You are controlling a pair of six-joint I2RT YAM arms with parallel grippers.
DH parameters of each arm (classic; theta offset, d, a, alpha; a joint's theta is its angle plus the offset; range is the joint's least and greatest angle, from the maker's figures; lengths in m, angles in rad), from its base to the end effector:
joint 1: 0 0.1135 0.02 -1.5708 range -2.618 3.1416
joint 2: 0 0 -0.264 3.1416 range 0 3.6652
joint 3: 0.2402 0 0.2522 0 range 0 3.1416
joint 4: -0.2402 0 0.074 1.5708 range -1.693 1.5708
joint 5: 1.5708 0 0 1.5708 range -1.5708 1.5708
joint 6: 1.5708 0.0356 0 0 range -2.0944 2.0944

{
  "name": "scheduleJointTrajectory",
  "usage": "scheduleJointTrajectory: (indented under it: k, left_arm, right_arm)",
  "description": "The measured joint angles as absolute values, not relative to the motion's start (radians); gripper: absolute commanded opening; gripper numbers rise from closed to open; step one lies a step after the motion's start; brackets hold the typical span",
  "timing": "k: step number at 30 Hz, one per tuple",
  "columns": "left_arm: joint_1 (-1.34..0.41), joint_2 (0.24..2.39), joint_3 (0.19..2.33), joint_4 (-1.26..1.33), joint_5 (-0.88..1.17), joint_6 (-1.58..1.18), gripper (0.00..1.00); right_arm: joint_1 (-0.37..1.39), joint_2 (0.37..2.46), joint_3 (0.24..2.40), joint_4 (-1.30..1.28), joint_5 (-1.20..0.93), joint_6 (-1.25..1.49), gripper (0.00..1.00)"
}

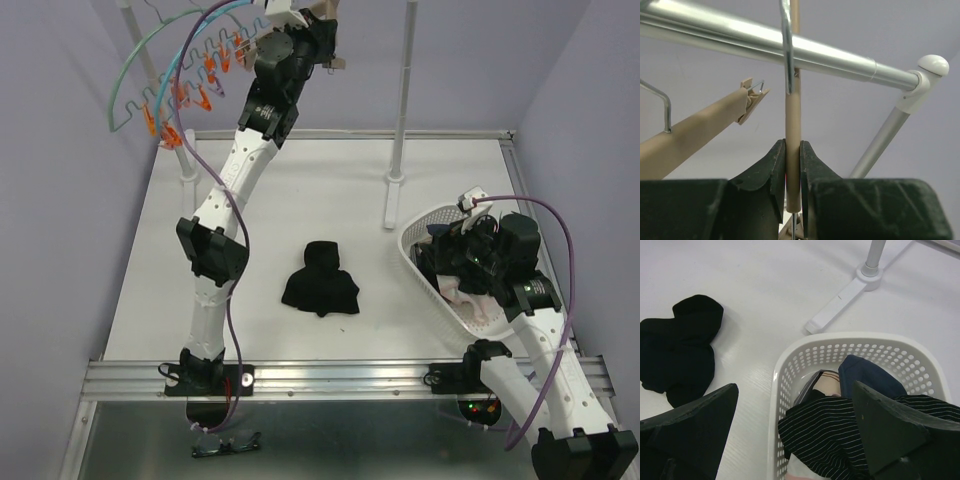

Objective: Remove the underwear clipped to the hanger
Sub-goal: Place the hanger at the clothesline.

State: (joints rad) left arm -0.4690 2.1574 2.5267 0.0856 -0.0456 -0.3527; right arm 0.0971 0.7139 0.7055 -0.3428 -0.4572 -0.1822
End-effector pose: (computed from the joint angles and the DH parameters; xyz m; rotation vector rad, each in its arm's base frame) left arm 0.4212 -0.2116 0.5259 0.0247 1.1433 -0.7074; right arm 0.1631 0.0317 0.3079 -0.5636 1.8171 0.3807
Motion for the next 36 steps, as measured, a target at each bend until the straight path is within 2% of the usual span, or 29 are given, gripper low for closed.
scheduleJointTrajectory:
  k: [21,33,36]
  left_arm:
    - [-0.466,2.242,2.553,0.156,-0.089,-0.384,0.01]
    - [-0.463,2.242,2.553,0.156,-0.09,-0.386,0.37]
    - [-0.463,2.241,2.553,0.155,-0.091,-0.387,0.38]
  right_arm:
    - [0.084,0.714,0.706,-0.342,-0.469,-0.179,1.0]
    - [0.077,0.714,0.706,-0.342,-0.473,-0.179,1.0]
    - [0.073,0.714,0.706,-0.342,-0.474,-0.179,1.0]
